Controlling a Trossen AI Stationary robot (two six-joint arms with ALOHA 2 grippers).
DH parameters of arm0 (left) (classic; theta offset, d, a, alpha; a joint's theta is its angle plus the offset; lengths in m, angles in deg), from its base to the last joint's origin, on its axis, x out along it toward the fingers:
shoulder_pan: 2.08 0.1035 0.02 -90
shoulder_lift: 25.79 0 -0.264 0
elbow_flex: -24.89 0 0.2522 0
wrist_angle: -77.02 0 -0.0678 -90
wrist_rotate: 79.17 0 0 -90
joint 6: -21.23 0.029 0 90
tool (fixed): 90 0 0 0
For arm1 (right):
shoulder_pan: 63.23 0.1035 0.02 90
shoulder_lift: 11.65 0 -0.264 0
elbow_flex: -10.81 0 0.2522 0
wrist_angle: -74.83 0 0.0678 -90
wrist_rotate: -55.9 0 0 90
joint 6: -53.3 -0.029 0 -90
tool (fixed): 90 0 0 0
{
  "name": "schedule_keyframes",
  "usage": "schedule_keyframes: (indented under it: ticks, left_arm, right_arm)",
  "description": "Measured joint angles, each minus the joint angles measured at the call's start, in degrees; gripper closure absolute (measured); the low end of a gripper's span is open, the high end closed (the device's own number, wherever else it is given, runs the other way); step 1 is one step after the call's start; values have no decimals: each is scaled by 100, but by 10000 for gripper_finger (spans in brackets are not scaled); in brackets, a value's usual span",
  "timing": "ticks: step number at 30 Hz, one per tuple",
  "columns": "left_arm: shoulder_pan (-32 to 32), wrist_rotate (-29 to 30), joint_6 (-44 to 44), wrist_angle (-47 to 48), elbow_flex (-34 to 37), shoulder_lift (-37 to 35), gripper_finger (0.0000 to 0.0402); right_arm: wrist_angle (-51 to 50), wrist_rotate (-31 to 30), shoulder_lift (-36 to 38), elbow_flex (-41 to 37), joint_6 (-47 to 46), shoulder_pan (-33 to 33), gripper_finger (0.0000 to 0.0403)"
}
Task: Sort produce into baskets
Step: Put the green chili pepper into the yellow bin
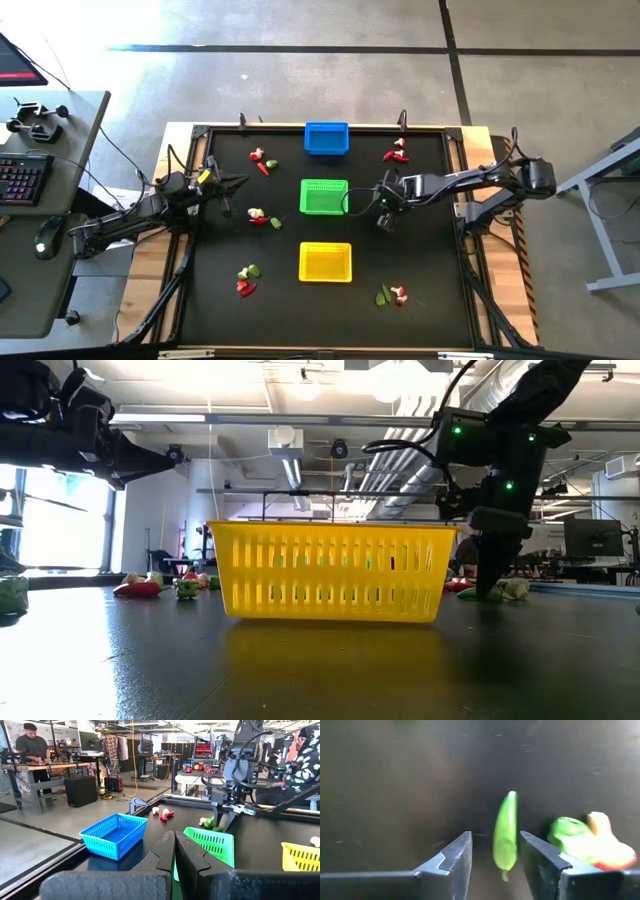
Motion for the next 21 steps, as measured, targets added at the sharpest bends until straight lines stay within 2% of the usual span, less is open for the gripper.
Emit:
schedule_keyframes:
  ticks: [8, 13, 21]
  left_arm:
    - [1, 0, 0, 0, 1, 0, 401]
    - [-1, 2, -1, 0, 0, -1, 401]
    - [1, 2, -2, 1, 0, 0, 401]
  right_arm:
    - [140, 180, -505, 39, 35, 13, 289]
    - [156, 233, -415, 113, 106, 75, 314]
    - [194, 403, -287, 915, 384, 503, 344]
